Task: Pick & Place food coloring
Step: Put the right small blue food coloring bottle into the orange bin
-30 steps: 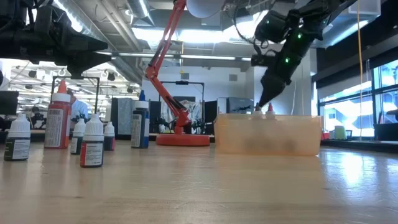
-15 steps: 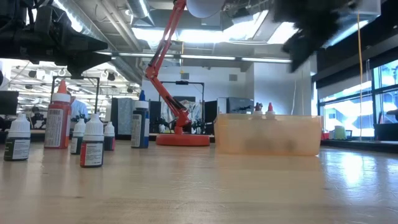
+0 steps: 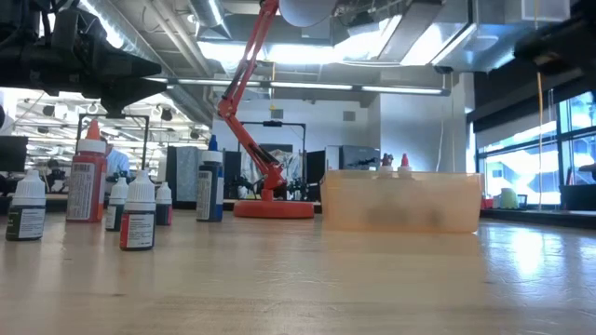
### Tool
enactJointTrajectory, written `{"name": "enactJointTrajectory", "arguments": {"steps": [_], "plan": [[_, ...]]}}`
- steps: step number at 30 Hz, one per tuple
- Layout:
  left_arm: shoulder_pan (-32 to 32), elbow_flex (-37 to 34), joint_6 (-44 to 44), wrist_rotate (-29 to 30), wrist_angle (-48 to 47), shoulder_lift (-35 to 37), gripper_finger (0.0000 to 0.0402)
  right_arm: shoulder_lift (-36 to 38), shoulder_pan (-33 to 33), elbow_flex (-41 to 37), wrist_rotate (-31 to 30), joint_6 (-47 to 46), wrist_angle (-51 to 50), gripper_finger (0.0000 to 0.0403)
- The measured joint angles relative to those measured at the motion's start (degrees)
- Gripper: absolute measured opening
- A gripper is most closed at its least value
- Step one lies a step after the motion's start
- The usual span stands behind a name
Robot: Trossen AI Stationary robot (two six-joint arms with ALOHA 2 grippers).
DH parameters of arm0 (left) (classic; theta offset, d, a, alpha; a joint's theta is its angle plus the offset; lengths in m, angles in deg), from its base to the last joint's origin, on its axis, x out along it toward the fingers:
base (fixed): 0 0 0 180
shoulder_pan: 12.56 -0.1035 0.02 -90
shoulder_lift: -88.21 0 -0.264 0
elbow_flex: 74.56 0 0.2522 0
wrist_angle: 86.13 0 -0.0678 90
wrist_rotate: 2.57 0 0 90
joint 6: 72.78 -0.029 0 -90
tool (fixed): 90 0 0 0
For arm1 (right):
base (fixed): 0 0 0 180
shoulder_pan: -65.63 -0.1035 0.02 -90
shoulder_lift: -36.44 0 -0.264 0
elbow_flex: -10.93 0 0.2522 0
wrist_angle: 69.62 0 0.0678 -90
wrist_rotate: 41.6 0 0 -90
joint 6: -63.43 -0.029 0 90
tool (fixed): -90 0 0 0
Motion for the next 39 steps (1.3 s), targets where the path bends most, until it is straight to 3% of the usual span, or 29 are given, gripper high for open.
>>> {"name": "enactJointTrajectory", "arguments": {"steps": [15,24,39], "plan": [[0.0,0.0,0.4,0.0,0.0,0.0,0.0235,-3.6,-2.1,-2.8,0.0,-8.6,4.5,0.021],[0.0,0.0,0.4,0.0,0.0,0.0,0.0233,-4.3,-2.1,-2.8,-0.5,-6.9,5.1,0.021],[0.0,0.0,0.4,0.0,0.0,0.0,0.0231,-12.3,-2.1,-2.8,0.4,-1.5,5.0,0.0208]]}}
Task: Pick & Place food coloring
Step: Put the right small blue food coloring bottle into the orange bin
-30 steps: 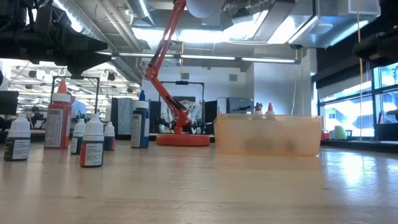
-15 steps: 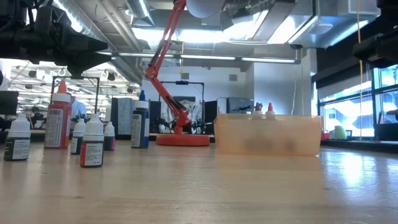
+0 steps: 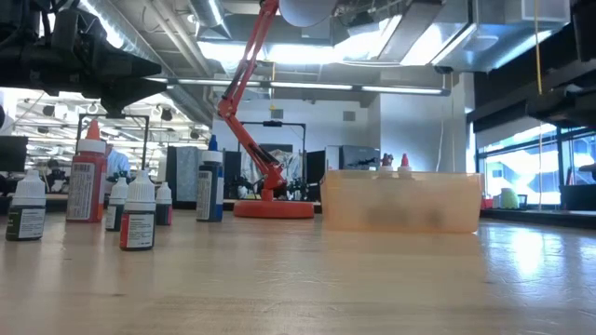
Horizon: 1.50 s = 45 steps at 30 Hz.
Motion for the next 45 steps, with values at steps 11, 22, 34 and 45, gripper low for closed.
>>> {"name": "enactJointTrajectory", "arguments": {"steps": [11,22,34,45], "plan": [[0.0,0.0,0.0,0.0,0.0,0.0,0.0231,-0.3,0.0,0.0,0.1,0.0,-0.3,0.0104],[0.0,0.0,0.0,0.0,0.0,0.0,0.023,-0.3,0.3,3.5,0.1,-0.4,-4.0,0.0052],[0.0,0.0,0.0,0.0,0.0,0.0,0.0231,-0.2,13.7,24.5,-15.8,3.7,-23.6,0.0056],[0.0,0.0,0.0,0.0,0.0,0.0,0.0232,-0.2,35.4,24.8,-10.9,26.7,-13.6,0.006]]}}
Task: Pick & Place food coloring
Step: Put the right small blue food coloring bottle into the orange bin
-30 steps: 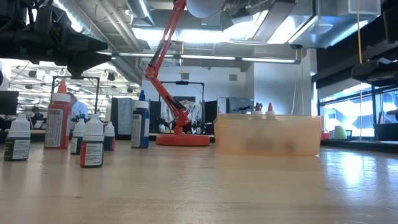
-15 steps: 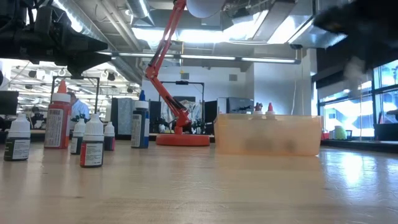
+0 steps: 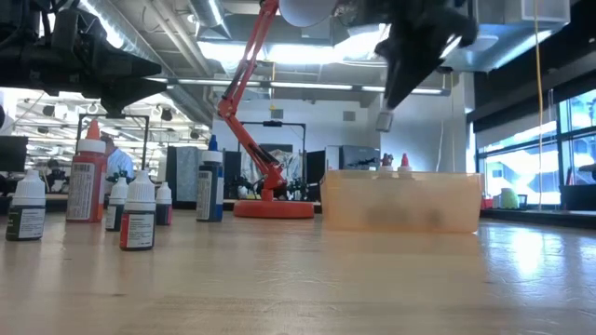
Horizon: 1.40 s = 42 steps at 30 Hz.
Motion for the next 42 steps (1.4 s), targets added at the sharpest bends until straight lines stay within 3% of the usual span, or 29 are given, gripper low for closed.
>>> {"name": "enactJointTrajectory", "arguments": {"steps": [7,14,24,42], "plan": [[0.0,0.0,0.0,0.0,0.0,0.0,0.023,0.0,8.7,-6.5,6.9,3.3,9.1,0.0059],[0.0,0.0,0.0,0.0,0.0,0.0,0.0231,0.0,12.1,-14.5,7.5,4.6,14.8,0.0062],[0.0,0.0,0.0,0.0,0.0,0.0,0.0232,0.0,13.2,-20.4,11.6,3.8,15.8,0.0066],[0.0,0.0,0.0,0.0,0.0,0.0,0.0232,0.0,13.2,-23.5,11.6,2.8,17.3,0.0079]]}}
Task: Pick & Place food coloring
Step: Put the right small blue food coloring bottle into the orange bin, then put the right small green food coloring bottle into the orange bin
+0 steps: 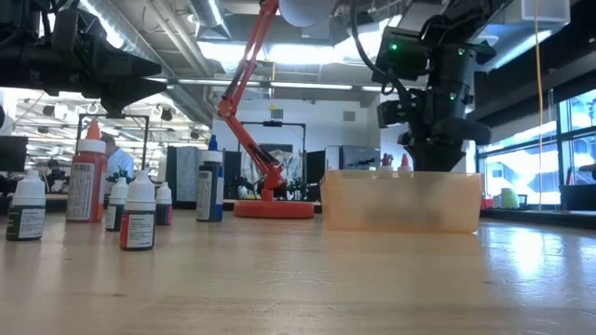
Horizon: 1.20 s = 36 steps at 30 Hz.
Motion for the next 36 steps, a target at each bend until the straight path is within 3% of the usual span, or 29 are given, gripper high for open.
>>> {"name": "enactJointTrajectory", "arguments": {"steps": [12,20,24,29,36], "plan": [[0.0,0.0,0.0,0.0,0.0,0.0,0.0232,0.0,0.0,0.6,0.1,-2.0,-1.5,0.0138],[0.0,0.0,0.0,0.0,0.0,0.0,0.0232,2.2,-0.2,9.6,0.5,-6.3,-12.0,0.016],[0.0,0.0,0.0,0.0,0.0,0.0,0.0231,4.7,-2.0,12.7,5.6,-11.0,-13.6,0.016],[0.0,0.0,0.0,0.0,0.0,0.0,0.0232,7.1,-8.9,13.2,10.3,-19.6,-18.9,0.0161],[0.0,0.0,0.0,0.0,0.0,0.0,0.023,7.8,-29.4,13.1,10.9,-37.6,-24.8,0.0161]]}}
